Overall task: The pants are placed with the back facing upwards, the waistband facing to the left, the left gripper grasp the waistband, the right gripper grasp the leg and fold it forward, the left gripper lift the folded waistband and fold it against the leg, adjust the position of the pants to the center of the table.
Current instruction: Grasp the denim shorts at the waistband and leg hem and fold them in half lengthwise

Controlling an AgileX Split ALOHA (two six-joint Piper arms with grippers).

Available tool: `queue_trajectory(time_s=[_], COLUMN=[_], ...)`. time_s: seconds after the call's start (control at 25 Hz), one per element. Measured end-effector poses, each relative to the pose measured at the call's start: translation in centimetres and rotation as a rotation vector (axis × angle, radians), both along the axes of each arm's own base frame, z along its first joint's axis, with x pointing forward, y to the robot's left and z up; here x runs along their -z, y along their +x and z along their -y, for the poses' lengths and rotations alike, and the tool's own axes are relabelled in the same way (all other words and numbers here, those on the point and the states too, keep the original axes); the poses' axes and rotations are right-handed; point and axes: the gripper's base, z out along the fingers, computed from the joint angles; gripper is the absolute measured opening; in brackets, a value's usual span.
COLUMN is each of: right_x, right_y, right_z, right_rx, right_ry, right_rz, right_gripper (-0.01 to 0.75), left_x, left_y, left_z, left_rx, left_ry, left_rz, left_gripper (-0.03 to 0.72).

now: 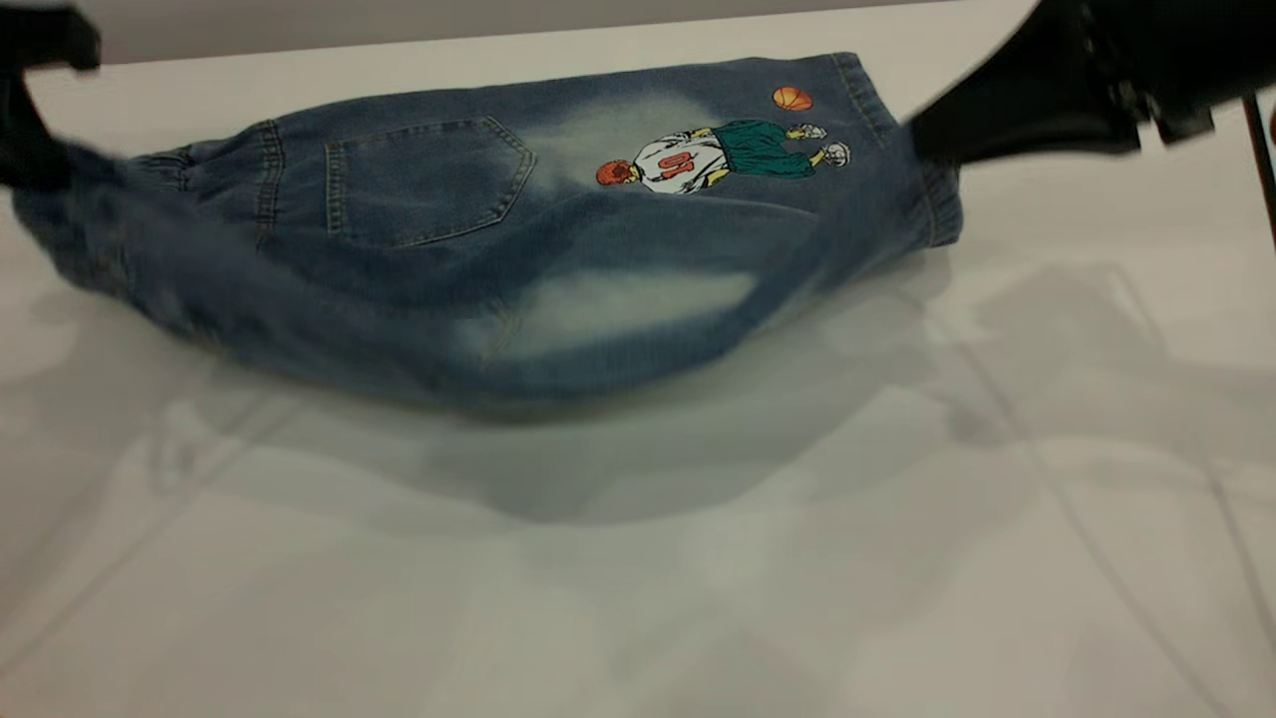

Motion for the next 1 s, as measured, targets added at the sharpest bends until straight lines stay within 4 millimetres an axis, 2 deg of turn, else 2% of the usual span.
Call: queue_trajectory(time_s=[0.12, 0.24, 0.56, 0.72, 0.92, 1.0], right_x=[-0.4, -0.5, 0.6, 0.4, 0.1, 0.6], right_y=[1.3, 2.6, 6.3, 8.3, 10.7, 11.4], right_z=[0.2, 0.2, 0.2, 0.2, 0.3, 0.3], right_rx=[0.022, 0.034, 0.047, 0.05, 0.078, 0.082], right_ry=[-0.03, -0.042, -0.055, -0.065, -0.08, -0.084], right_rz=[0.018, 0.029, 0.05, 0.09, 0.144, 0.146], right_gripper=[0.011, 0.011, 0.011, 0.011, 0.012, 0.013], left_x=[-0.8, -0.5, 1.7, 2.4, 1.9, 1.7], left_y=[1.4, 2.7, 7.0, 9.5, 12.6, 13.7], left_z=[0.0, 0.0, 0.1, 0.1, 0.1, 0.2], left_rx=[0.005, 0.01, 0.043, 0.055, 0.085, 0.085], left_ry=[0.003, 0.005, 0.02, 0.025, 0.039, 0.039], left_rz=[0.01, -0.014, -0.077, -0.092, -0.078, -0.071], left_gripper=[0.078, 0.078, 0.078, 0.078, 0.078, 0.078])
